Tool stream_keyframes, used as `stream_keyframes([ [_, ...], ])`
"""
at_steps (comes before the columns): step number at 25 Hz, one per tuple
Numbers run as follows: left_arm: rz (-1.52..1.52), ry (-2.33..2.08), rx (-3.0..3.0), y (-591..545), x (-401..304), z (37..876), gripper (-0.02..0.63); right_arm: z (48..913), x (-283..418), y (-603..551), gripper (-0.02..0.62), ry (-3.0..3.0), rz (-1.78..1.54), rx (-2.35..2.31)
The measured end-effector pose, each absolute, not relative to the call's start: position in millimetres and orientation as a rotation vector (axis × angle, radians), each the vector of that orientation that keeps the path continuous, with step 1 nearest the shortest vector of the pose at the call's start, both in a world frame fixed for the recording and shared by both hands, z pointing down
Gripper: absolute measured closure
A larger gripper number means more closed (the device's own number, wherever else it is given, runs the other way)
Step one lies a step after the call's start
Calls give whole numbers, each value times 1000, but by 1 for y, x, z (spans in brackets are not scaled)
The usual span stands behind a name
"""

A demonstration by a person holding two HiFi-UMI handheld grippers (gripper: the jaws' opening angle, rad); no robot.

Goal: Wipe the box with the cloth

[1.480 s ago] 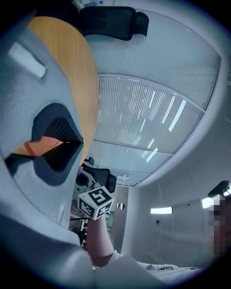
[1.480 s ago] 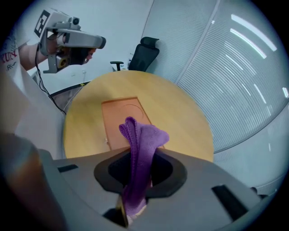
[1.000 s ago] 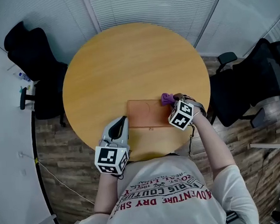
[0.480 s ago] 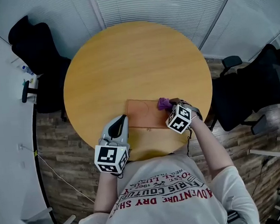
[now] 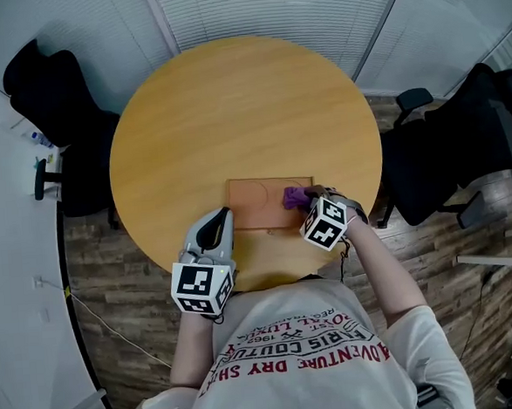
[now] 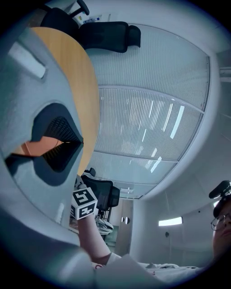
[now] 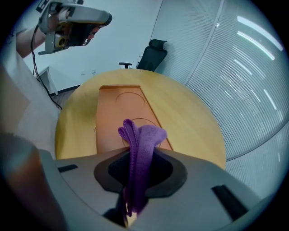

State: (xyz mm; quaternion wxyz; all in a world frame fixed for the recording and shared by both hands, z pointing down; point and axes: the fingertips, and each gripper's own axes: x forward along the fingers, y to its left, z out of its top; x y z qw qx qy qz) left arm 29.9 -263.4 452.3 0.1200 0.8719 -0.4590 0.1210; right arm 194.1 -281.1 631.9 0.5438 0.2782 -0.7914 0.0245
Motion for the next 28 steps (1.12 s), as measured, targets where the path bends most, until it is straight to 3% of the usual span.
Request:
stream_keyframes([
  [28,374,-1022,2688,-240,14,474,597,652,163,-151,515,-1837,448,658],
])
